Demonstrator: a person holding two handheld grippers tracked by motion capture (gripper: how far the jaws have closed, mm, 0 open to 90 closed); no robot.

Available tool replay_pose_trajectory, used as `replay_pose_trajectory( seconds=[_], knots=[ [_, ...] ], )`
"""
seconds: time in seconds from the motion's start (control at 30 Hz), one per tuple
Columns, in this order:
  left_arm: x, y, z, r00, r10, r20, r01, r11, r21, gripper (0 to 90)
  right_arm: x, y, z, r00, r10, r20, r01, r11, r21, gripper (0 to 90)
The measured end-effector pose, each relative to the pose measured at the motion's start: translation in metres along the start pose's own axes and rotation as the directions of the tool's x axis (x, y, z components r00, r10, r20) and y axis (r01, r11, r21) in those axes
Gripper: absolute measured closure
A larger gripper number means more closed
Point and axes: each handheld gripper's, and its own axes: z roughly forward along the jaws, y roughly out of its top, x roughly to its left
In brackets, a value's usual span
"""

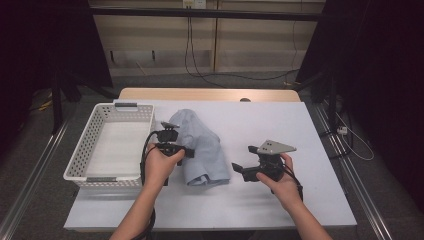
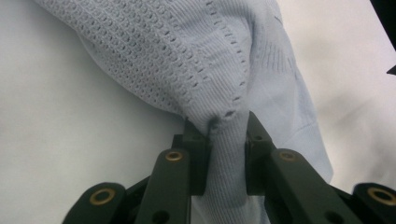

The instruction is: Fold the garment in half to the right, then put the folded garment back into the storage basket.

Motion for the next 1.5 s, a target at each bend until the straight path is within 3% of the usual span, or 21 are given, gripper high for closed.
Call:
replay_pose_trajectory(
  seconds=[0.37, 0.87, 1.17, 1.5],
  knots=[
    [-0.006, 0.015, -0.007, 0.9986, 0.050, -0.017, -0.048, 0.9961, 0.074, 76.7, 0.000, 0.000, -0.001, 0.9999, 0.011, -0.003, -0.011, 1.000, -0.004, 8.1],
    [-0.008, 0.027, -0.016, 0.9975, 0.066, -0.027, -0.062, 0.9902, 0.125, 76.7, -0.002, -0.002, -0.002, 0.9999, 0.013, 0.003, -0.013, 1.000, -0.007, 7.6],
    [-0.012, 0.036, -0.024, 0.9945, 0.099, -0.036, -0.091, 0.9819, 0.166, 76.7, -0.002, -0.001, -0.002, 0.9999, 0.011, 0.009, -0.010, 1.000, -0.008, 7.6],
    [-0.017, 0.046, -0.030, 0.9883, 0.134, -0.074, -0.118, 0.9750, 0.188, 76.7, -0.002, -0.001, -0.002, 0.9999, 0.011, 0.008, -0.011, 1.000, -0.010, 7.6]
  ],
)
